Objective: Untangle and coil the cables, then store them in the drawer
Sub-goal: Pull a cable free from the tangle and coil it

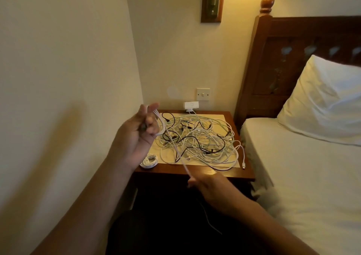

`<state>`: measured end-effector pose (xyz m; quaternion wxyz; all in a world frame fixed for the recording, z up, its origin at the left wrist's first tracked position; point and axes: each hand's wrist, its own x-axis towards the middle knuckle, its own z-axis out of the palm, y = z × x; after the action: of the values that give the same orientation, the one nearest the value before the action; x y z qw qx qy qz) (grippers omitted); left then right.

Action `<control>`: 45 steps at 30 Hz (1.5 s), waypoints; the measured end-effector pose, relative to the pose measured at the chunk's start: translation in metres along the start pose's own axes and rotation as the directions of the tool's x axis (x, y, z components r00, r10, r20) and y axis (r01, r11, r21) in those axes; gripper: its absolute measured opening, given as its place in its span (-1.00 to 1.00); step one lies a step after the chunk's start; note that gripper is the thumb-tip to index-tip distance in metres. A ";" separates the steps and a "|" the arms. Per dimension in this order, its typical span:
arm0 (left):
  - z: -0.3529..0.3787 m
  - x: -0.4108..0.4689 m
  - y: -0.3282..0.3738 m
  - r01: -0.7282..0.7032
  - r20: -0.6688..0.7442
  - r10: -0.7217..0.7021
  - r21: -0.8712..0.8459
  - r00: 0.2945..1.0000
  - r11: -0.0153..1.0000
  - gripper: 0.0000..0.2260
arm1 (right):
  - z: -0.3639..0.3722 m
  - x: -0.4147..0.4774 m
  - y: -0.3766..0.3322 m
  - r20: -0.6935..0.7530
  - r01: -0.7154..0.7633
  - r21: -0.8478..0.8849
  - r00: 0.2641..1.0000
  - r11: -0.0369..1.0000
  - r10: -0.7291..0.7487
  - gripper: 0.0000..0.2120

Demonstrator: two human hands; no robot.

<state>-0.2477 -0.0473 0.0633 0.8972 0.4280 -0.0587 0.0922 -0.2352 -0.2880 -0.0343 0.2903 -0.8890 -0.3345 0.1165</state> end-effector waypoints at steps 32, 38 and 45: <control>-0.003 -0.054 -0.074 0.389 0.143 -0.385 -0.002 0.912 0.921 -0.71 | -0.020 0.001 -0.008 -0.315 0.116 0.683 0.938 0.721 0.147 -0.86; -0.009 -0.057 -0.091 0.363 -0.079 -0.354 0.227 0.932 0.904 -0.73 | -0.002 0.005 -0.003 -0.148 0.013 0.896 0.952 0.445 0.270 -0.84; -0.007 -0.060 -0.087 0.465 -0.008 -0.468 0.121 0.884 0.877 -0.74 | 0.009 0.009 0.001 -0.081 -0.015 0.948 0.954 0.317 0.287 -0.74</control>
<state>-0.2875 -0.1020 -0.0182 0.8650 0.4834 0.0423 -0.1279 -0.2312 -0.2787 -0.0421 0.7743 -0.5915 -0.0834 0.2090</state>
